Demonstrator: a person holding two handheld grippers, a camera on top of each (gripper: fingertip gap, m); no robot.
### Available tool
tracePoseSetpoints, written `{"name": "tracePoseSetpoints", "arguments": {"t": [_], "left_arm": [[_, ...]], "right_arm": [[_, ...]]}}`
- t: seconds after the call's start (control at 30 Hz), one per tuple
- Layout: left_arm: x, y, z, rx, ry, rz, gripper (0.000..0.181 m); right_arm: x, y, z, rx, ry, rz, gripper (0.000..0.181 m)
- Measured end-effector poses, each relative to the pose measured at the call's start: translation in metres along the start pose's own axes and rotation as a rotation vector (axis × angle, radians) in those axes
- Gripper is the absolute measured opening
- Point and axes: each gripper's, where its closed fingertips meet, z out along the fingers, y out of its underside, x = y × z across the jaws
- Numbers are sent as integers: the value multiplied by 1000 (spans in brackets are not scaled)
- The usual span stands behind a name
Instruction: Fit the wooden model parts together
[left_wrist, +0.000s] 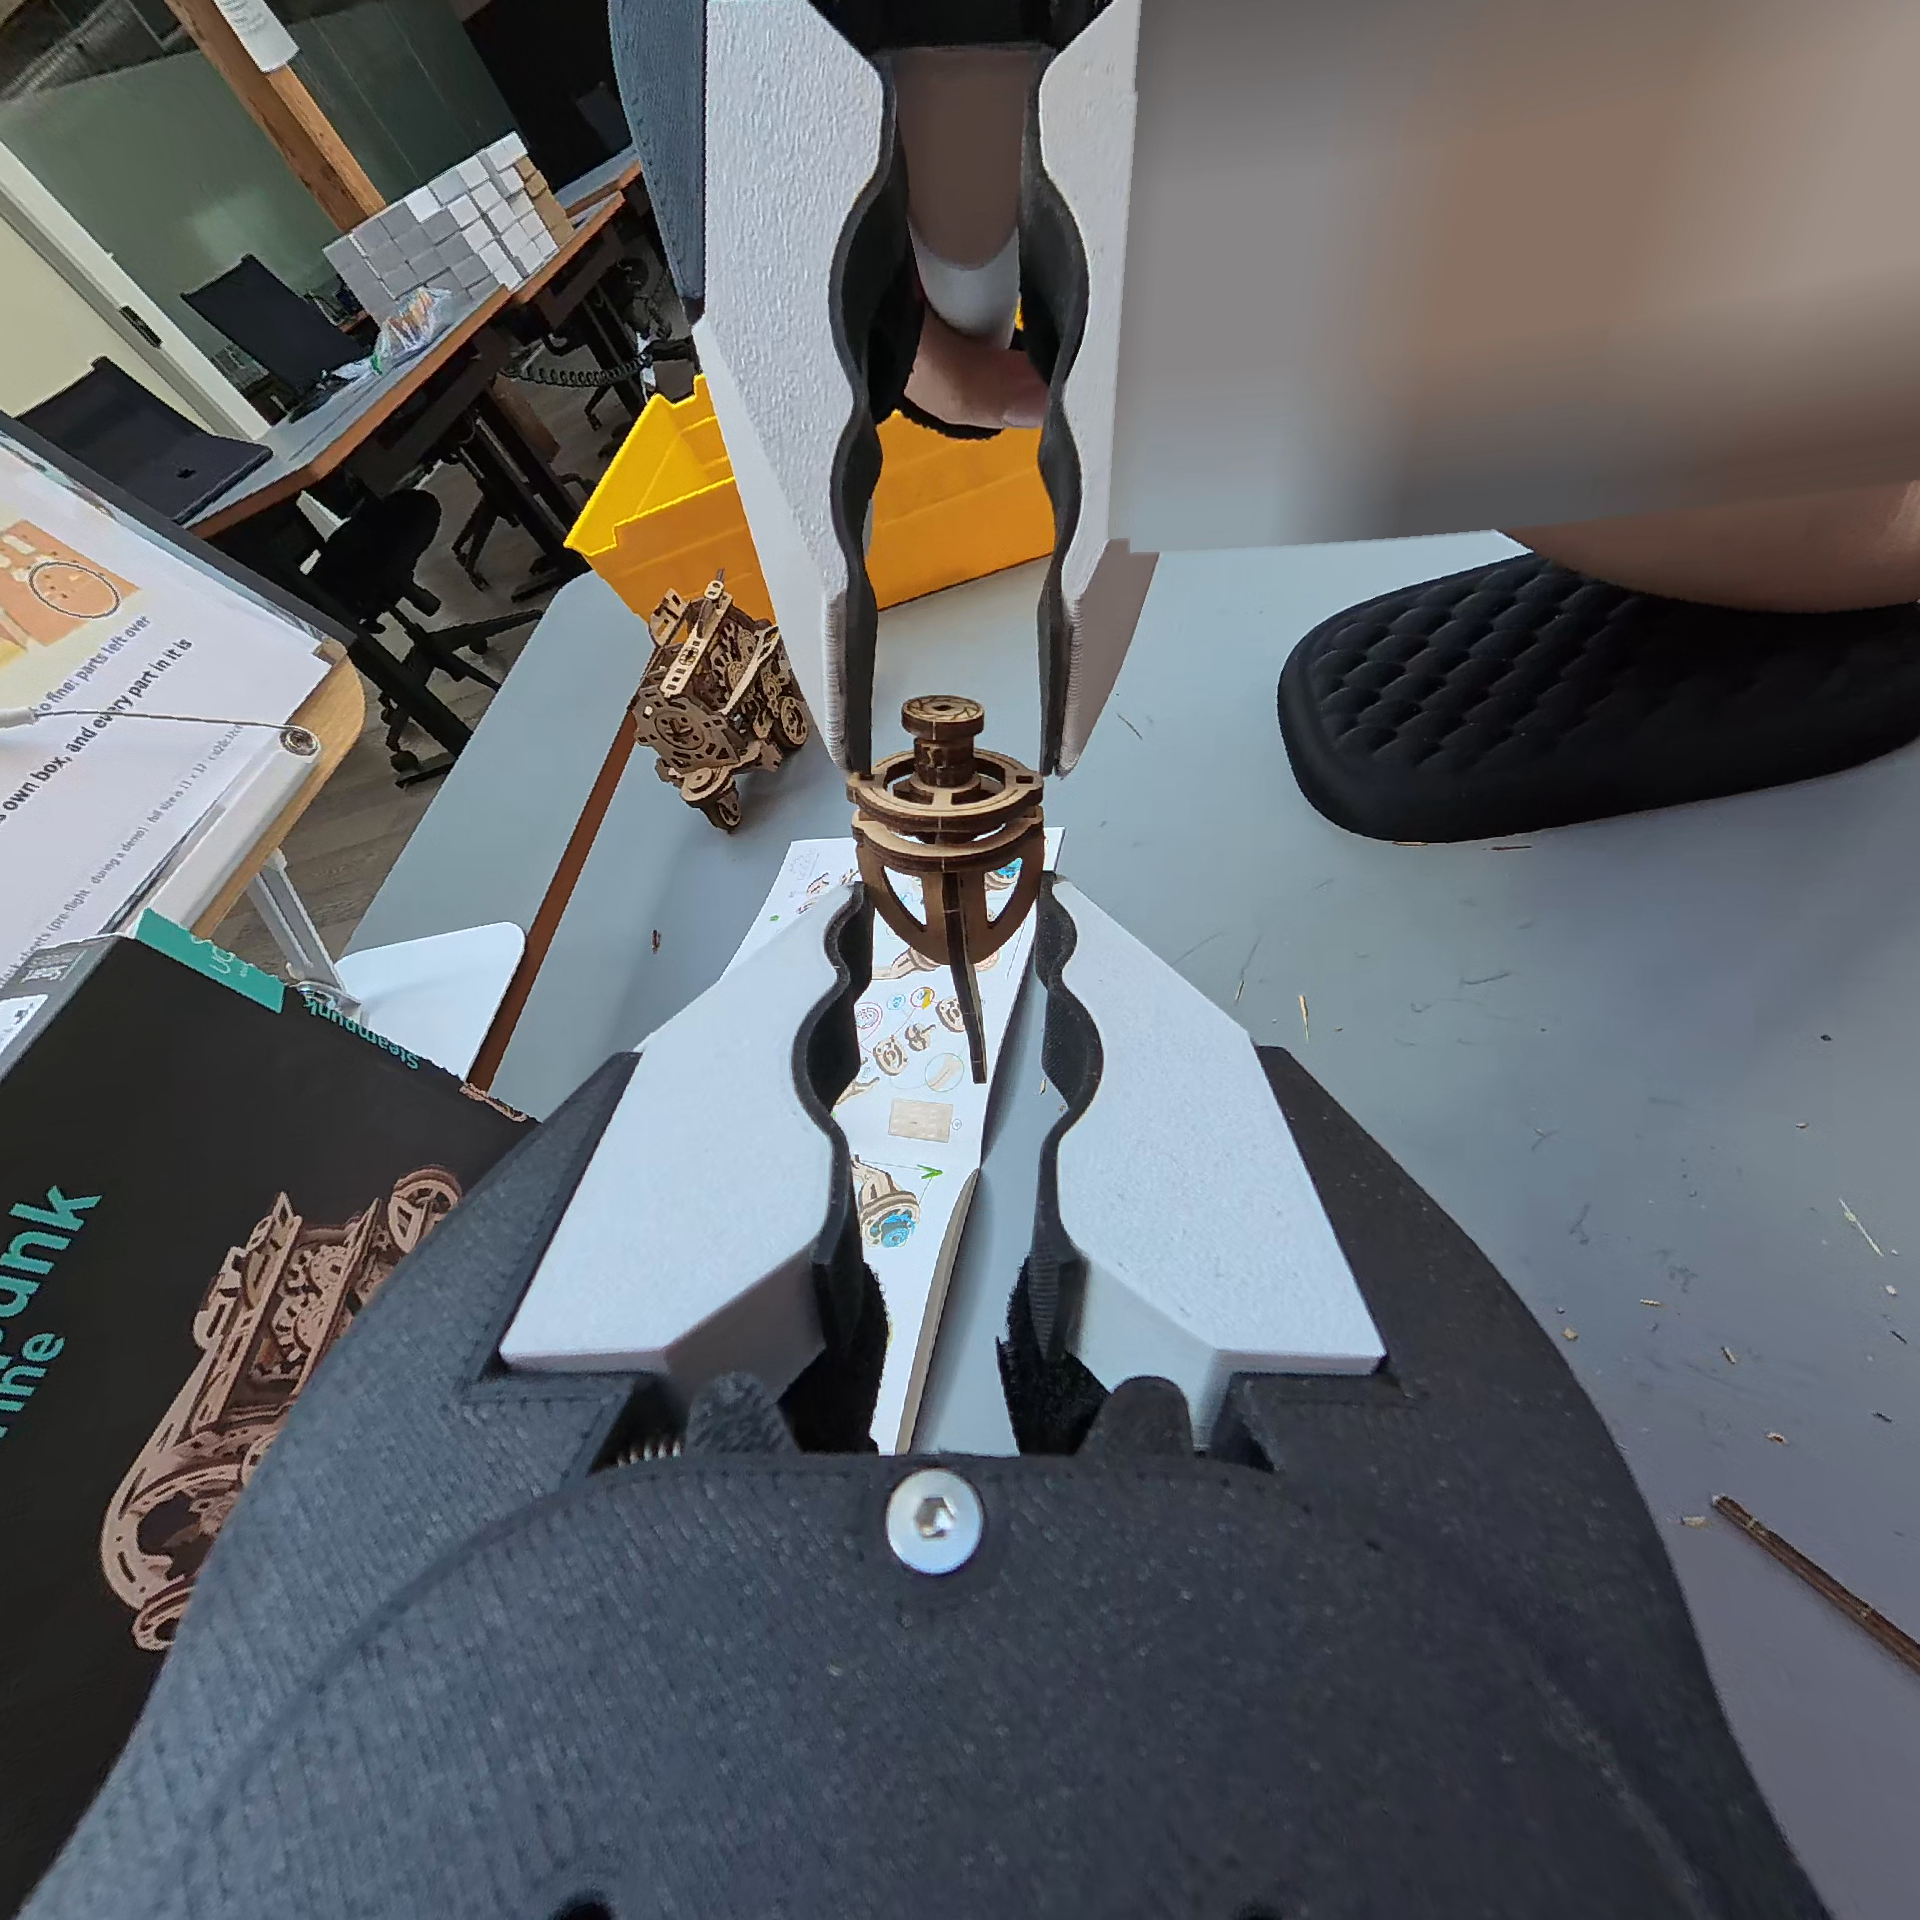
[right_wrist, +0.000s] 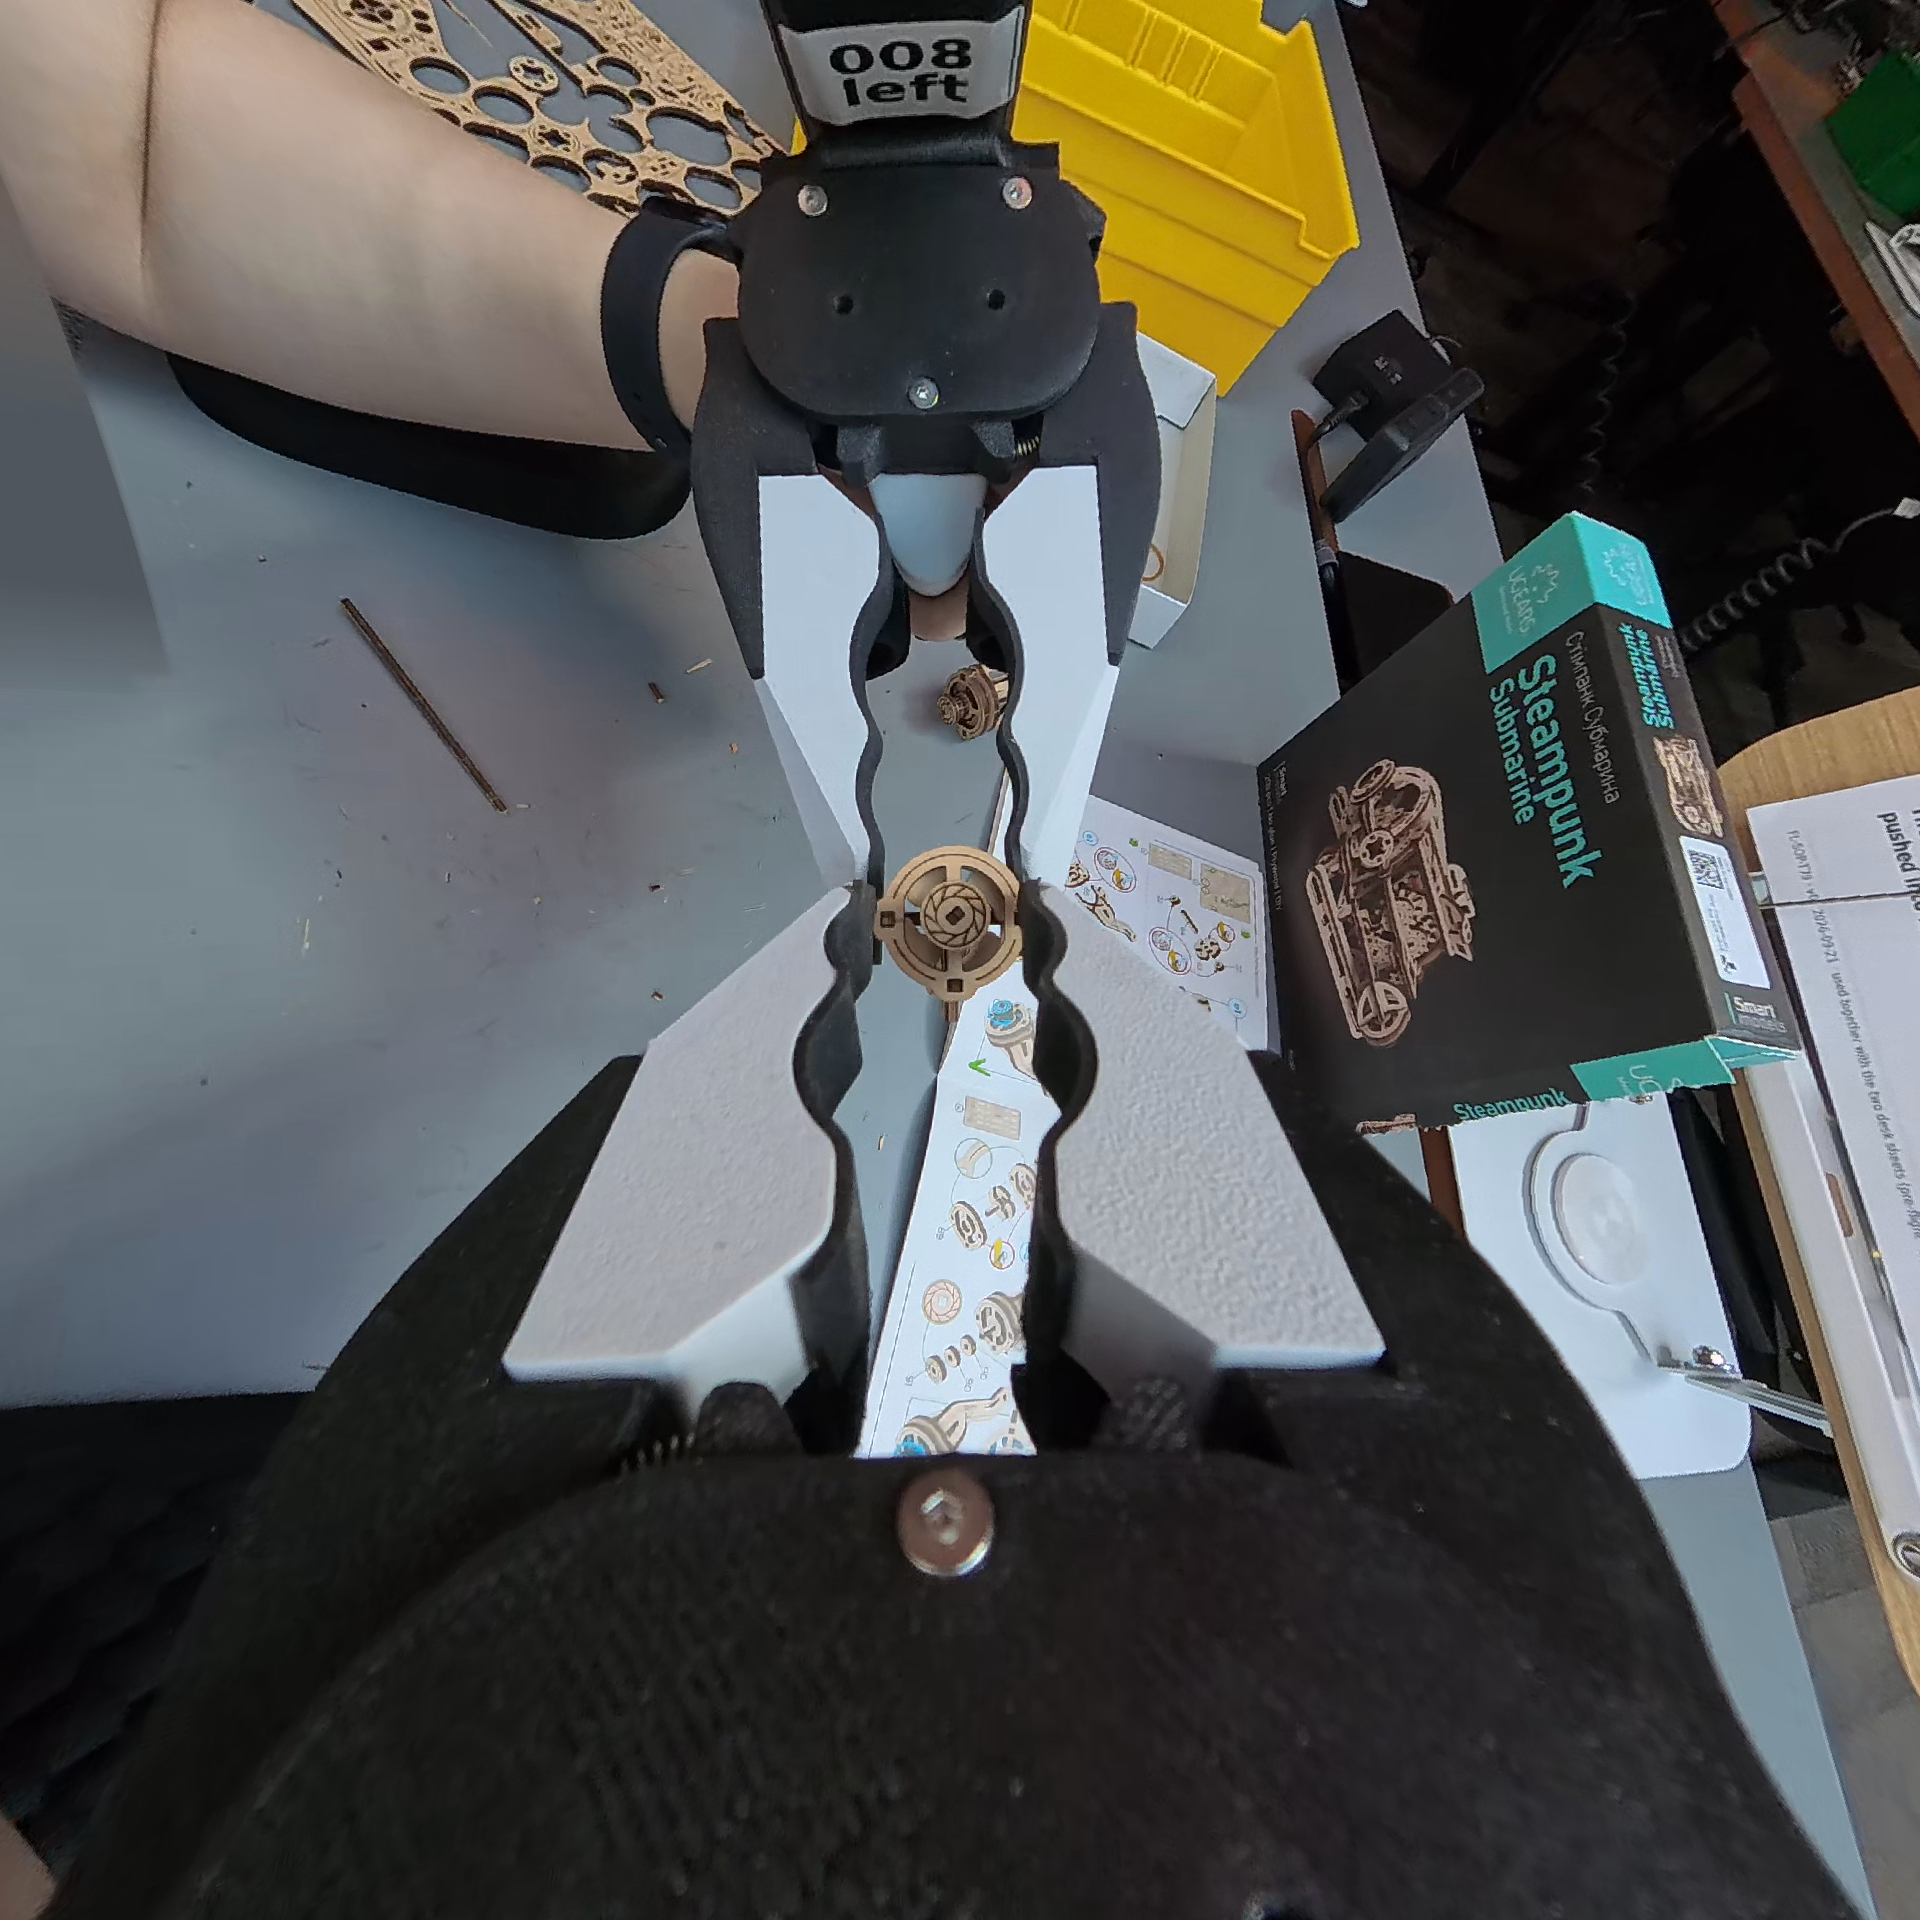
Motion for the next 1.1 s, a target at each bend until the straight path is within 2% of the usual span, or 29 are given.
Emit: {"name": "tracePoseSetpoints", "arguments": {"t": [0.2, 0.3, 0.53, 0.93, 1.1], "left_arm": [[-2, 0, 0, -7, -11, -12, 29], [-7, -8, -5, 46, -8, -73, 29], [-15, -26, -20, 185, 38, -238, 29], [-20, -28, -23, 238, 125, -446, 29], [-20, -29, -21, 252, 203, -618, 29]], "right_arm": [[1, -2, -2, 7, 15, -14, 29], [8, -17, -17, 105, 56, -13, 30], [19, -24, -35, 214, 96, 25, 32], [30, -18, -27, 210, 90, 138, 35], [23, -28, -25, 246, 84, 60, 35]]}}
